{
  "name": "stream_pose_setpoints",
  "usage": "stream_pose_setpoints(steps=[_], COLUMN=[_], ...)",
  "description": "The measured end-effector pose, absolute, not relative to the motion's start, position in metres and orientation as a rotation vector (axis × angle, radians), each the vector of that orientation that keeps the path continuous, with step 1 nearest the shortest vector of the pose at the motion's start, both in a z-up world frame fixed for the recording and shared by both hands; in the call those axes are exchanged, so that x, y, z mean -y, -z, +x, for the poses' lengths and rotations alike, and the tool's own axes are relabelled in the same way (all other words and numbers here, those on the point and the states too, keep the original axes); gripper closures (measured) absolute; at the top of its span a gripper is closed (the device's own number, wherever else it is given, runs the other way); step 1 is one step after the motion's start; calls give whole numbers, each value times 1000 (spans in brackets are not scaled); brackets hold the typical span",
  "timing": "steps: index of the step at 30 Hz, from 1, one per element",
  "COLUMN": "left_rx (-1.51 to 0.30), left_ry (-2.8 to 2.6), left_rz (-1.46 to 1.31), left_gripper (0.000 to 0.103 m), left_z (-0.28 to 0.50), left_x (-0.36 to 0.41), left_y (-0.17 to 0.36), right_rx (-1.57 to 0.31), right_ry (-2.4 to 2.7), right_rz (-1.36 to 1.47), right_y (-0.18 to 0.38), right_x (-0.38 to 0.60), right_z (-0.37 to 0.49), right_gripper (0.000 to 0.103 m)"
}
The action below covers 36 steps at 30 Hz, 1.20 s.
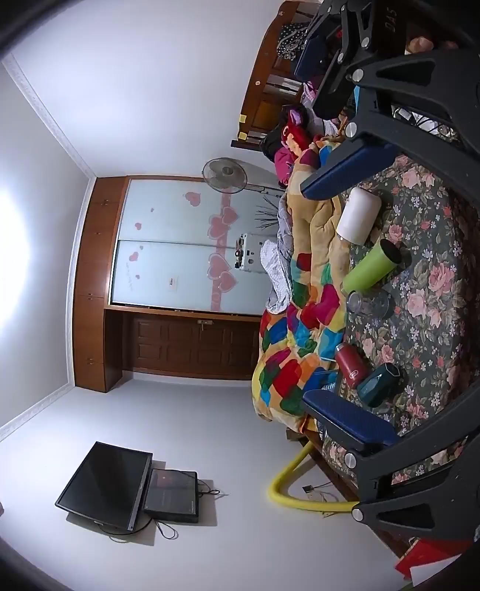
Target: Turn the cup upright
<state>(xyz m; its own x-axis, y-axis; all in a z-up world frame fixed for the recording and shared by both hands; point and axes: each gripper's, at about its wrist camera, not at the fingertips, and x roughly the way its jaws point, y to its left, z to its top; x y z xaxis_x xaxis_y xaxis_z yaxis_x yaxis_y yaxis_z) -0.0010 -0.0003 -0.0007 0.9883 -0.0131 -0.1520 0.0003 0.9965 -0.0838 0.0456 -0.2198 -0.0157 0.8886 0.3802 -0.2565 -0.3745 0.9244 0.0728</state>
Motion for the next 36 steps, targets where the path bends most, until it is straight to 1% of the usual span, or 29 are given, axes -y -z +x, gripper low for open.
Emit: stream_pose_setpoints(steps=[24, 36], left_rx=[-168, -172], left_ry=[1, 0], left_rz=[-95, -96], left_gripper=[0, 0], left_z=[3, 4], left_x=[-3, -2], left_y=[17, 16], right_rx=[-270, -270], right_ry=[-388, -387], right_rz=[7, 6], right_y=[16, 16], right_x=[219, 223], right_z=[45, 46], right_gripper=[0, 0])
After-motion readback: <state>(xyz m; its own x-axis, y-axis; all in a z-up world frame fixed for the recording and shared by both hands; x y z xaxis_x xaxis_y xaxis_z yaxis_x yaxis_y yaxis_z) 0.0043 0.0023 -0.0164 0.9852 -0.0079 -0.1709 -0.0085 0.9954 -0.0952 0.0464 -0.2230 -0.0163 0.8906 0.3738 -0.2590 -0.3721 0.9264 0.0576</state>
